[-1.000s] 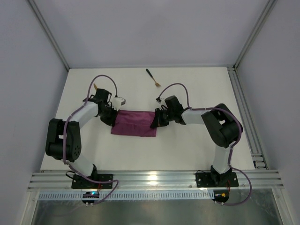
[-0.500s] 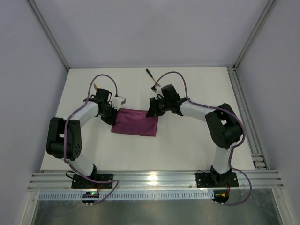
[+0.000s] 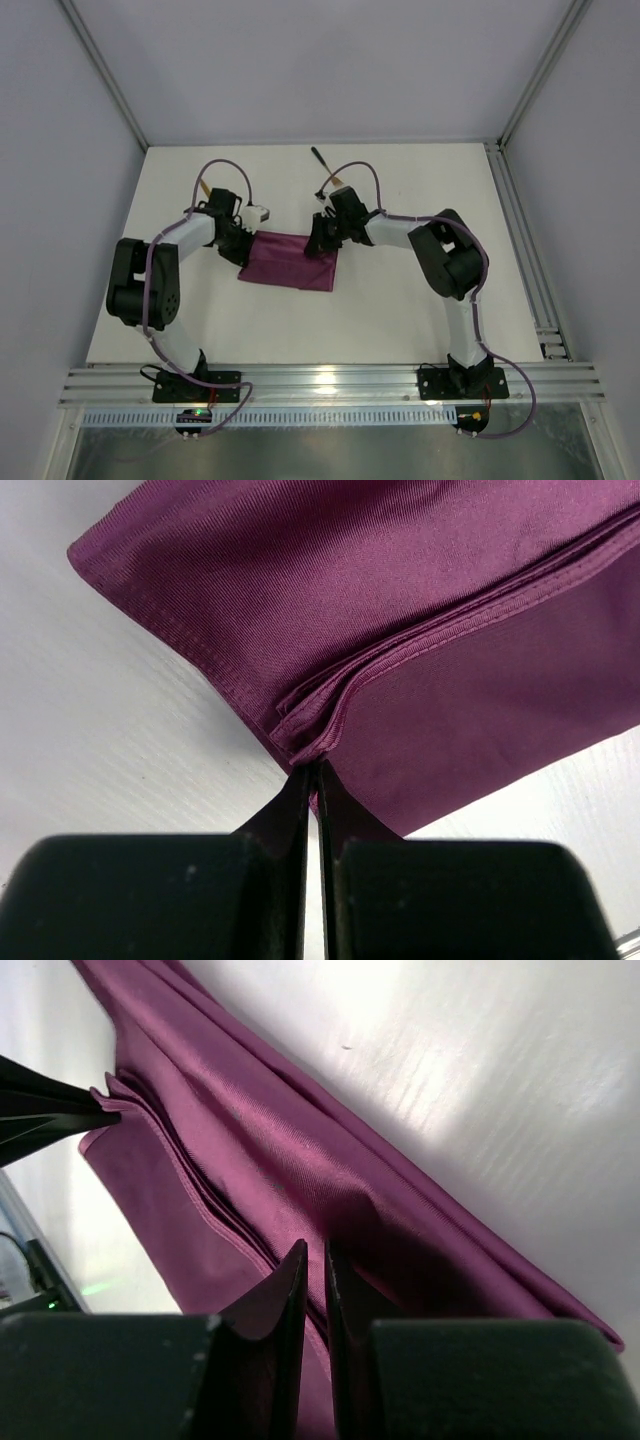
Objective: Fold the napkin into a case and place the utensils inside
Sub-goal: Pick up the 2/3-rectangle-folded napkin at the center of the board.
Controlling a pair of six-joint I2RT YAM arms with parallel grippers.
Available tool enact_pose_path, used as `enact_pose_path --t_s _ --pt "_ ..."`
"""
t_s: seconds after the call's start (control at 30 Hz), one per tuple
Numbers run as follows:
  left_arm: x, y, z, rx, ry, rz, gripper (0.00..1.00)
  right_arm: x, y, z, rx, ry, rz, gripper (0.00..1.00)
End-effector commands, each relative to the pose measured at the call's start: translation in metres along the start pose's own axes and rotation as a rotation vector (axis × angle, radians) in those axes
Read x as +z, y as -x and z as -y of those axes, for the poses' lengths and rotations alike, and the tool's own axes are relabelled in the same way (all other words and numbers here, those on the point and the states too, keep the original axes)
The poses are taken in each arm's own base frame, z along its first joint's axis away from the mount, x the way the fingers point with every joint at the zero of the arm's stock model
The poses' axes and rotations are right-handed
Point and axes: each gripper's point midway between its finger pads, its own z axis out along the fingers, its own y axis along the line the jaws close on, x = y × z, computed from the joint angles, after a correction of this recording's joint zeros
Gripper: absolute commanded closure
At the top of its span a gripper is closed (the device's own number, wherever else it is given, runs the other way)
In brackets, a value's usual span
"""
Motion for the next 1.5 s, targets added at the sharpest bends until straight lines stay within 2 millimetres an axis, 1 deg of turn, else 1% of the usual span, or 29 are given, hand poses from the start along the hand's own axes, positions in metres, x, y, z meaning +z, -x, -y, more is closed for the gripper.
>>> enact_pose_path --t_s 0.0,0.1,0.2,0.33,0.37,0.43,0.47,0.53,0.63,0.7,0.73,0.77,0.8,0.83,0.87,0.9,0.93,0.97,1.0,1.03,1.07,1.1,1.13,1.17,1.2,1.3,1.4,1.43,1.47 --pt "0.003 0.014 -0.008 -0.008 0.022 0.029 1.0 -0.005 0.009 -0.006 0.004 -0.013 0.034 0.84" --pt "0.006 0.011 -0.007 -0.016 0.016 0.021 1.0 -0.009 0.009 -0.01 -0.032 -0.005 0.025 0.83" --pt "0.006 0.009 -0.008 -0.011 0.02 0.019 0.97 -0.026 0.024 -0.031 -0.134 0.035 0.058 0.78" --pt "0.004 0.009 -0.007 -0.009 0.025 0.015 0.93 -0.061 0.051 -0.055 -0.298 0.033 0.112 0.68" --pt "0.004 0.009 -0.009 -0.009 0.036 0.016 0.92 -0.07 0.061 -0.057 -0.369 0.001 0.131 0.63" --pt "0.004 0.008 -0.012 -0.008 0.051 0.017 0.92 -0.077 0.074 -0.058 -0.453 -0.029 0.151 0.61" --pt "0.005 0.007 -0.013 -0.007 0.053 0.013 0.91 -0.085 0.091 -0.062 -0.494 -0.061 0.19 0.6" --pt "0.006 0.006 -0.013 -0.002 0.051 0.01 0.91 -0.094 0.105 -0.063 -0.584 -0.104 0.217 0.59" --pt "0.006 0.006 -0.013 0.0 0.055 0.01 0.9 -0.122 0.145 -0.072 -0.676 -0.193 0.371 0.58" --pt "0.005 0.006 -0.014 0.001 0.057 0.012 0.91 -0.142 0.161 -0.076 -0.727 -0.242 0.467 0.54" --pt "0.004 0.007 -0.013 0.002 0.057 0.016 0.9 -0.152 0.173 -0.083 -0.78 -0.253 0.532 0.47" --pt "0.004 0.008 -0.013 0.004 0.058 0.018 0.91 -0.161 0.177 -0.084 -0.794 -0.259 0.565 0.43" --pt "0.004 0.008 -0.013 0.002 0.057 0.02 0.9 -0.166 0.182 -0.085 -0.791 -0.26 0.602 0.37" --pt "0.003 0.008 -0.013 0.002 0.057 0.024 0.91 -0.177 0.196 -0.096 -0.747 -0.223 0.702 0.29" --pt "0.002 0.009 -0.012 0.005 0.059 0.029 0.9 -0.174 0.192 -0.088 -0.716 -0.204 0.714 0.07" --pt "0.001 0.009 -0.013 0.006 0.06 0.032 0.9 -0.18 0.195 -0.086 -0.705 -0.172 0.739 0.01" --pt "0.0 0.011 -0.013 0.006 0.061 0.038 0.9 -0.174 0.186 -0.1 -0.749 -0.05 0.715 0.01" --pt "0.0 0.01 -0.013 0.005 0.061 0.038 0.9 -0.172 0.184 -0.103 -0.763 -0.009 0.692 0.01" --pt "0.0 0.01 -0.012 0.006 0.061 0.038 0.9 -0.158 0.178 -0.097 -0.768 0.011 0.638 0.01" --pt "0.0 0.01 -0.012 0.005 0.063 0.037 0.9 -0.143 0.163 -0.088 -0.759 0.018 0.536 0.01" --pt "0.0 0.01 -0.012 0.006 0.062 0.037 0.9 -0.142 0.167 -0.097 -0.783 0.043 0.511 0.04" --pt "-0.001 0.01 -0.012 0.007 0.066 0.04 0.9 -0.131 0.161 -0.093 -0.777 0.042 0.462 0.1" --pt "-0.001 0.009 -0.012 0.004 0.066 0.041 0.9 -0.105 0.139 -0.074 -0.734 0.027 0.335 0.11" --pt "-0.001 0.008 -0.013 0.004 0.068 0.039 0.9 -0.102 0.145 -0.074 -0.725 0.009 0.323 0.11" --pt "0.0 0.008 -0.012 0.004 0.067 0.039 0.9 -0.092 0.132 -0.065 -0.681 0.002 0.252 0.11" --pt "0.0 0.007 -0.012 0.002 0.065 0.038 0.91 -0.064 0.118 -0.052 -0.58 0.024 0.147 0.13" --pt "0.001 0.006 -0.011 0.009 0.061 0.041 0.9 -0.038 0.094 -0.035 -0.481 0.019 0.022 0.14" --pt "0.002 0.006 -0.011 0.009 0.058 0.039 0.9 -0.033 0.097 -0.038 -0.475 0.024 0.016 0.15" --pt "0.002 0.006 -0.01 0.011 0.058 0.039 0.9 -0.02 0.088 -0.028 -0.451 0.015 -0.023 0.15"
